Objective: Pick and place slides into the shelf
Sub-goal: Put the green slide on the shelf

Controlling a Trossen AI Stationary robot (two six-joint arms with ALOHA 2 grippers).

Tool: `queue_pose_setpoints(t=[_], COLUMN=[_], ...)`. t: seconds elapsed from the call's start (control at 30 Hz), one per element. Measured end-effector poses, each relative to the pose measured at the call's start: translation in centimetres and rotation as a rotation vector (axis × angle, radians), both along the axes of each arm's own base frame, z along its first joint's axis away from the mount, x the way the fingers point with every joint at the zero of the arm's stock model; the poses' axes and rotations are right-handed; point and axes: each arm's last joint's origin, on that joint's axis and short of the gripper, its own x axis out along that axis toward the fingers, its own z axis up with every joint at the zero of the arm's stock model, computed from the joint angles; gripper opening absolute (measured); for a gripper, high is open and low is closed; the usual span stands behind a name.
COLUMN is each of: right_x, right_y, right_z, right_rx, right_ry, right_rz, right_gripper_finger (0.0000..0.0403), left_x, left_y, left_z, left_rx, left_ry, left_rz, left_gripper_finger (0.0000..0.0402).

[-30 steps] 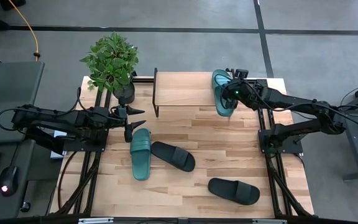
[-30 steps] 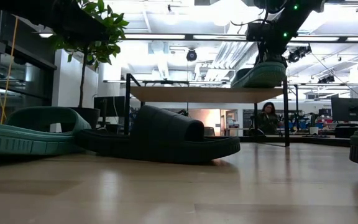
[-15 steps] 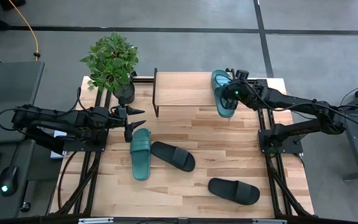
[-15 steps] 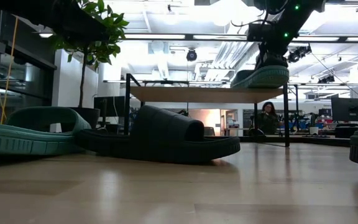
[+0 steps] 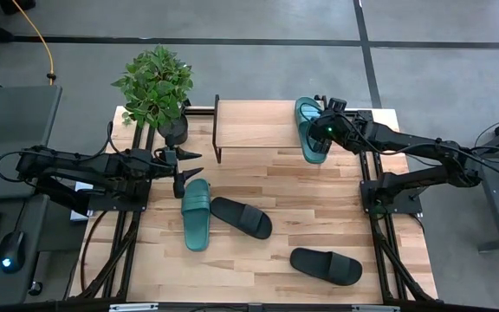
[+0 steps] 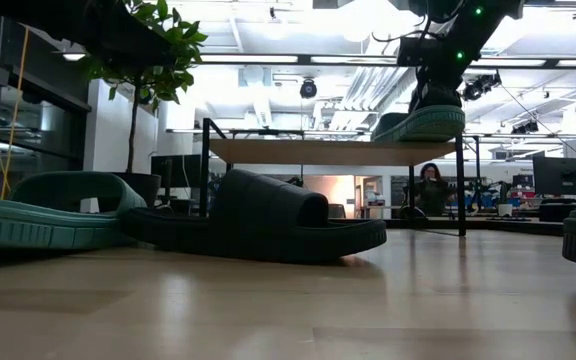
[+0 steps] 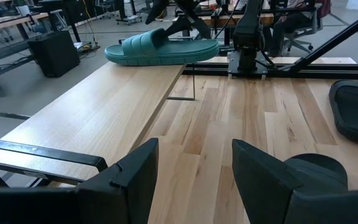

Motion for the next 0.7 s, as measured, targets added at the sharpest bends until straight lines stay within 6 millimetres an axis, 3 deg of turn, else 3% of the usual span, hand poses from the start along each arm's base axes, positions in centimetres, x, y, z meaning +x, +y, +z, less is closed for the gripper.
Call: queue_pose_setpoints(t=[0.23, 0.7], right_x=[0.2, 0.6], right_y=[1.5, 6.0], right_z=[0.5, 1.8], right_rx=[-0.008, 0.093], right_ry=[-0.03, -0.291], right_rz=[0.051, 0.127], right_gripper_finger=[0.0204, 0.0204], left_x=[0.0, 0.0], left_y=[0.0, -0.1], left_z=[0.0, 0.0], left_rx=[0.0, -0.03], left_ry=[0.001, -0.015], left_rz=[0.0, -0.024], left_gripper_finger=[0.0188, 0.0188])
